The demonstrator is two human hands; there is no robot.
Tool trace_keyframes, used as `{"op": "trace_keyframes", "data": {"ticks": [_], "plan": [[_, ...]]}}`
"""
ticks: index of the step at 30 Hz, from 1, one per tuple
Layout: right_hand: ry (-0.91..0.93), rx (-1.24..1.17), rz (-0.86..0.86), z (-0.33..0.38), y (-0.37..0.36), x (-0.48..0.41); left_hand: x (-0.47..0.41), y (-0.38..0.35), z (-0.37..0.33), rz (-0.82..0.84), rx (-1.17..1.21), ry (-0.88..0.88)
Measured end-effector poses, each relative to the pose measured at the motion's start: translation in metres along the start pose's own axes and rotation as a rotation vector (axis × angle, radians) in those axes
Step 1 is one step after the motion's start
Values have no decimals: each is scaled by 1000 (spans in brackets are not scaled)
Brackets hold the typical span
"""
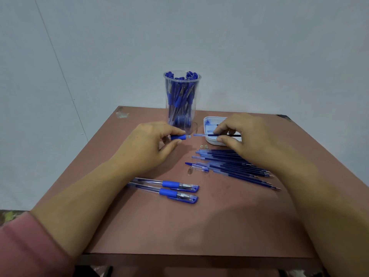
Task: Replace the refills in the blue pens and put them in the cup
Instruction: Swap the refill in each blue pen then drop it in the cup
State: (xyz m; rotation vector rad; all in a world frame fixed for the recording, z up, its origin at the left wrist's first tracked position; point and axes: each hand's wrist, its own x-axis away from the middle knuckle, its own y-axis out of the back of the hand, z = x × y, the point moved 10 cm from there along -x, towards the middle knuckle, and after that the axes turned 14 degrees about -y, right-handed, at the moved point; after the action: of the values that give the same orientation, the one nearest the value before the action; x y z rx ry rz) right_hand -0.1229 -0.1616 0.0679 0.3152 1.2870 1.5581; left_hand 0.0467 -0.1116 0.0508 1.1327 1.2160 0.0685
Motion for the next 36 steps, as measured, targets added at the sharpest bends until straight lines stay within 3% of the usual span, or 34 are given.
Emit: {"op": "trace_keyframes", "data": {"ticks": [13,25,36], "plan": [[-1,-81,-19,-4,-11,-5,1,0,4,-18,32,39],[-61,-83,113,-1,-21,-1,1,1,6,-49,80,89],[49,-13,47,9,-20,0,4,-5,8,60,48,46]]}}
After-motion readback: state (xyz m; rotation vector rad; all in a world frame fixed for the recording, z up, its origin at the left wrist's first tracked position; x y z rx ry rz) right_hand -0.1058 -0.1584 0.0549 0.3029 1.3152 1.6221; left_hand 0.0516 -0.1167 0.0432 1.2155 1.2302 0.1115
